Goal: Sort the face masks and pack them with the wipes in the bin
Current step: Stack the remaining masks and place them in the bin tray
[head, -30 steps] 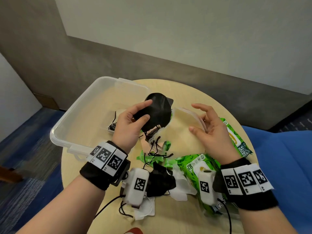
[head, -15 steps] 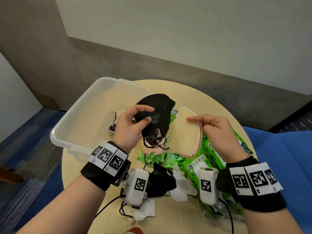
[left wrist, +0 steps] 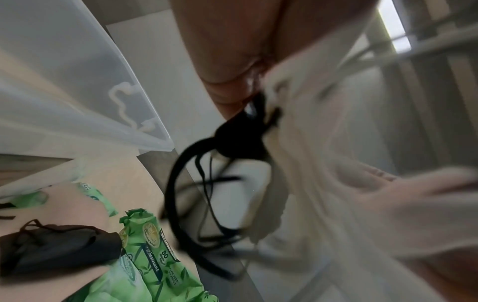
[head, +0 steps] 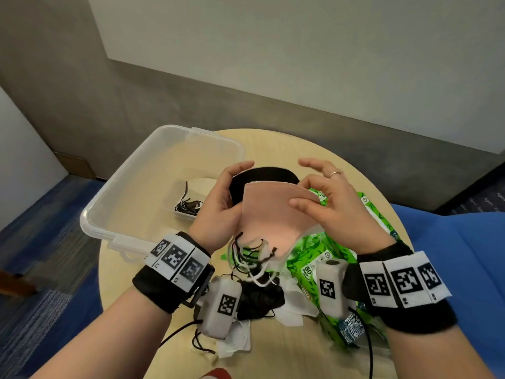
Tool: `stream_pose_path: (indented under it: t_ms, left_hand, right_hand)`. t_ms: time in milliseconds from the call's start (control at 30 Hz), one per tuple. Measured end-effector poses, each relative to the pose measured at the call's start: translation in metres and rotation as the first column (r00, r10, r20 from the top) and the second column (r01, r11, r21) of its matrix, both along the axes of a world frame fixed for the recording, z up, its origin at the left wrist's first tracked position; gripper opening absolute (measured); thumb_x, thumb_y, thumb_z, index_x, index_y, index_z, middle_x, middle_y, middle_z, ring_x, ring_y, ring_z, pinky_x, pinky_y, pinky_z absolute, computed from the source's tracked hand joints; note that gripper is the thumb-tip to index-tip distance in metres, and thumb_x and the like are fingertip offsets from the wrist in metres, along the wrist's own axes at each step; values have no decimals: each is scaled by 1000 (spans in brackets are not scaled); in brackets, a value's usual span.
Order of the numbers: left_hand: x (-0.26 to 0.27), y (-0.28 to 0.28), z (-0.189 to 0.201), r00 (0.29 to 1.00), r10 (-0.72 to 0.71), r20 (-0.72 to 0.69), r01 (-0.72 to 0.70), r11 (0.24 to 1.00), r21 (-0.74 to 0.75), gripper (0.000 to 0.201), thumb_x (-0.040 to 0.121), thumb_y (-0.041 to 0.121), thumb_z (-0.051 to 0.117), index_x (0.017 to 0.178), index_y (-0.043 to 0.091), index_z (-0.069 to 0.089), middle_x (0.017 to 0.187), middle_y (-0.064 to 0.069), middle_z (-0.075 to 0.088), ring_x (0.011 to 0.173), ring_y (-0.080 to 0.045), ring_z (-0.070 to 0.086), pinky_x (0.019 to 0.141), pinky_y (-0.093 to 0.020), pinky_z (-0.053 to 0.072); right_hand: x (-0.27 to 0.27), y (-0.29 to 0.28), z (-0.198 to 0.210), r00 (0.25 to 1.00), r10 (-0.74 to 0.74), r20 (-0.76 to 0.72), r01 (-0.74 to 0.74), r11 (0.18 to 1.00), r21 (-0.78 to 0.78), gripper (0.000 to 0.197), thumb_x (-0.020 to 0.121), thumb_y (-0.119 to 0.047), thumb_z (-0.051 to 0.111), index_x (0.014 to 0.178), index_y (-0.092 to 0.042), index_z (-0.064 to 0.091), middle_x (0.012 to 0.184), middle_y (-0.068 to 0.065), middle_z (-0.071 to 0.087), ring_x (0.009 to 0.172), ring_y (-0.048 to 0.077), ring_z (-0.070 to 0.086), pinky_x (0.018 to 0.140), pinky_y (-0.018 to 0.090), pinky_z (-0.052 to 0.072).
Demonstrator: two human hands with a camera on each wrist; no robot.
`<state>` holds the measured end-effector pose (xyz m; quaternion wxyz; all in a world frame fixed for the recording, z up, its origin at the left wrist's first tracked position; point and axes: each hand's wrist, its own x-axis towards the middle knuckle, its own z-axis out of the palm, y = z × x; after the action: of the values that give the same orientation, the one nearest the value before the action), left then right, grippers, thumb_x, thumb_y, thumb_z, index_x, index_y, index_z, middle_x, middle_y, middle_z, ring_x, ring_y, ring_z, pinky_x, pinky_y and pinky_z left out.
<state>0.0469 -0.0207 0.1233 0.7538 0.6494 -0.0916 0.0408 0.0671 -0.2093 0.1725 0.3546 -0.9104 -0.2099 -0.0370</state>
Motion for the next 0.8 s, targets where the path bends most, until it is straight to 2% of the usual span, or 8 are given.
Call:
stream_pose_path:
  t_ms: [133, 233, 333, 433, 567, 633, 700, 800]
  left_hand:
    - [-3, -2, 2, 995, -98, 22, 98, 995, 17, 66, 88, -20, 42, 137, 20, 21, 62, 15, 66, 56, 4, 58, 54, -9, 44]
    - [-3, -1, 0, 995, -98, -15, 98, 995, 16, 67, 90, -17, 39, 142, 18, 16, 55, 14, 61, 49, 2, 52, 49, -12, 41]
    - [-4, -2, 1, 992, -117, -57, 117, 993, 3, 65, 92, -11, 42, 140, 26, 18, 67, 0, 64, 59, -15, 55, 53, -19, 44]
    - [-4, -2, 0, 990, -115, -77, 114, 993, -18, 64, 84, 7, 45, 136, 38, 24, 75, -19, 50, 63, -23, 44, 54, -26, 38]
    - [-2, -5, -1, 979, -97, -178, 75, 989, -128, 66, 69, 19, 45, 128, 48, 36, 76, -21, 39, 68, -28, 36, 57, -29, 29]
    - [-1, -6, 0, 972, -116, -206, 73, 976, -207, 65, 68, 27, 49, 129, 43, 34, 92, -19, 51, 83, -28, 47, 65, -32, 36]
    - [-1, -9, -4, 981, -112, -161, 87, 983, -159, 63, 76, 31, 53, 133, 38, 27, 119, -8, 59, 106, -21, 57, 86, -32, 46]
    - [-5, -13, -8, 995, -47, -93, 43, 998, -45, 54, 81, 14, 51, 130, 31, 33, 115, -8, 60, 100, -14, 60, 88, -28, 50]
  right_hand:
    - [4, 6, -2, 1000, -5, 5, 4, 995, 97, 12, 77, -10, 71, 73, -17, 61, 96, -5, 62, 94, 4, 52, 80, 15, 35]
    - [6, 9, -6, 999, -46, 21, 42, 986, 162, 25, 76, -8, 71, 69, -26, 55, 83, -5, 61, 78, 0, 52, 73, 12, 35]
    - [8, 10, -12, 999, -50, -20, 52, 982, 182, 29, 77, -9, 71, 66, -29, 52, 72, -10, 57, 73, 3, 51, 68, 22, 38]
    - [9, 12, -17, 997, -38, -63, 53, 967, 250, 25, 78, -11, 71, 67, -26, 54, 66, -10, 57, 69, 10, 52, 64, 27, 39]
    - [8, 13, -21, 995, -58, -76, 81, 938, 336, 24, 76, -8, 73, 65, -23, 56, 64, -10, 57, 66, 6, 52, 64, 24, 40]
    - [7, 15, -22, 993, -74, -89, 103, 918, 383, 22, 74, -6, 74, 66, -19, 59, 65, -9, 59, 66, 6, 53, 65, 24, 42]
    - [5, 17, -22, 990, -89, -106, 127, 890, 439, 21, 72, -5, 76, 68, -20, 62, 67, -7, 62, 68, 7, 56, 67, 23, 44]
    - [3, 21, -28, 976, -190, -111, 220, 829, 514, 29, 72, -12, 77, 87, -31, 61, 74, -3, 62, 69, 6, 57, 66, 19, 45]
